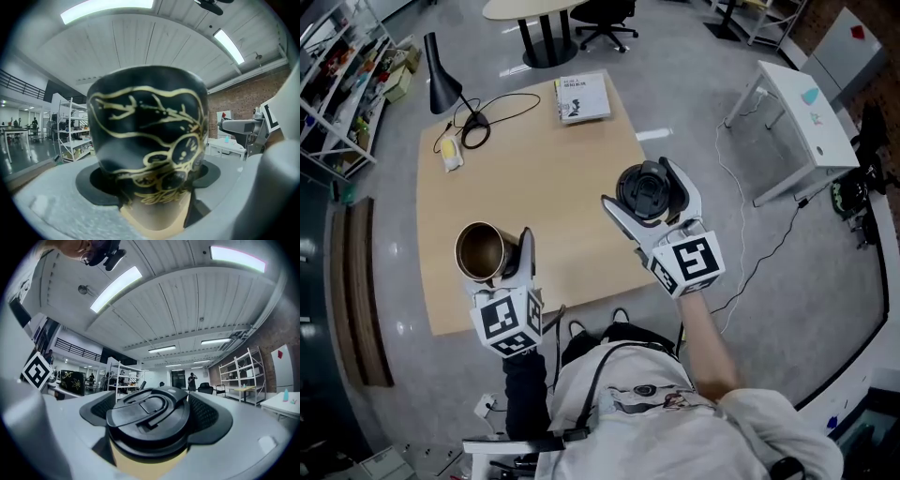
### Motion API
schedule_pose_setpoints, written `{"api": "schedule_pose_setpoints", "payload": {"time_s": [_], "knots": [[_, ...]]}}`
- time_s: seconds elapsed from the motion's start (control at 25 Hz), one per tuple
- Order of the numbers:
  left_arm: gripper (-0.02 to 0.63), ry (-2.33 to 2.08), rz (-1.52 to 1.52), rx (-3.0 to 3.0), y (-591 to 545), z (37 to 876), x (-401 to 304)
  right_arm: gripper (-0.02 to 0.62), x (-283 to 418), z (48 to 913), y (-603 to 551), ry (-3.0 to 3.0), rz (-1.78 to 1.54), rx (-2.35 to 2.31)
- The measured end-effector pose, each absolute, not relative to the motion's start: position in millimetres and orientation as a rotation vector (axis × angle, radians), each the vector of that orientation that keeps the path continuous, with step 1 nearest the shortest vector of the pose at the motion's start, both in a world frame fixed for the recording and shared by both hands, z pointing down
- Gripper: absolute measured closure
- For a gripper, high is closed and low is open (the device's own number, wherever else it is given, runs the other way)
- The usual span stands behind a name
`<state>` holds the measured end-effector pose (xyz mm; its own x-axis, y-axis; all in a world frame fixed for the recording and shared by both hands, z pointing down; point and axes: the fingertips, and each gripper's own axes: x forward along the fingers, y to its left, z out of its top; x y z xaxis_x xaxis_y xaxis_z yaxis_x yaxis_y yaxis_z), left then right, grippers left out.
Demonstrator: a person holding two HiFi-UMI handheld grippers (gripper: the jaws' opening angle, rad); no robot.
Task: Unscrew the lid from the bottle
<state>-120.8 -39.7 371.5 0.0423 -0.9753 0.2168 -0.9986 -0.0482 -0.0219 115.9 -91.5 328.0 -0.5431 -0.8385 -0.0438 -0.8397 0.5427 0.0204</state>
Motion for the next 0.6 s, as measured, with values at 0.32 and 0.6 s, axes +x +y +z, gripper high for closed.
{"api": "schedule_pose_setpoints", "payload": {"time_s": [0.32,0.6], "knots": [[0.189,-2.017,0.259,2.225,-49.7,364.8,-119.9,0.111,107.7,316.8,-96.3,2.705,0.074,-1.517],[0.189,-2.005,0.255,2.257,-56.9,358.8,-132.8,0.111,88.8,320.2,-98.7,2.724,0.070,-1.507]]}}
